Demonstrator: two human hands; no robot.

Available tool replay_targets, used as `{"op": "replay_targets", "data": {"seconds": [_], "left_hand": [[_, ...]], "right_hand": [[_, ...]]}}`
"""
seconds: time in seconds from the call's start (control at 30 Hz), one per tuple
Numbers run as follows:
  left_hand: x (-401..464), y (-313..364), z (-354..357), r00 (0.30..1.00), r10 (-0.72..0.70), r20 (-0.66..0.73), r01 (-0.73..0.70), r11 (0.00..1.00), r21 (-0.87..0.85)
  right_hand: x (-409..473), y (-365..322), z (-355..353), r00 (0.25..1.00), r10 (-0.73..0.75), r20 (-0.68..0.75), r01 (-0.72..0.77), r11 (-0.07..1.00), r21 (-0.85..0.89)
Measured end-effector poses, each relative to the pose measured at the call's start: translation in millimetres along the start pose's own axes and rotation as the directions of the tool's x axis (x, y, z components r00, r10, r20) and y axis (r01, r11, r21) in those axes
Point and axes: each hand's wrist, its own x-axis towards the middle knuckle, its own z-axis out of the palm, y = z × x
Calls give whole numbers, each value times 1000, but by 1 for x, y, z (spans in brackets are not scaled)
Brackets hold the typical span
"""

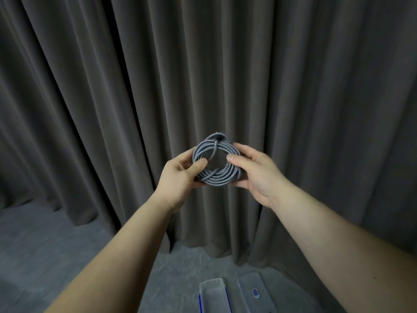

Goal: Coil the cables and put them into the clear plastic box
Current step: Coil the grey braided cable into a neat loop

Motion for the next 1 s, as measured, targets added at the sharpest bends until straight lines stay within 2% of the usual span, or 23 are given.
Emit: {"op": "replay_targets", "data": {"seconds": [0.3, 0.5, 0.77, 1.0], "left_hand": [[6, -45, -2, 992, -112, -51, 111, 993, -33], [7, -97, 11, 967, -221, -127, 213, 974, -77], [-15, -184, 62, 886, -383, -261, 354, 923, -152], [-47, -286, 117, 787, -507, -352, 473, 862, -186]], "right_hand": [[11, 33, -6, 992, 18, -127, -19, 1000, -10], [8, 71, -33, 985, 139, -103, -138, 990, 20], [10, 141, -107, 951, 268, -151, -265, 963, 41], [-3, 241, -193, 889, 444, -109, -440, 896, 64]]}}
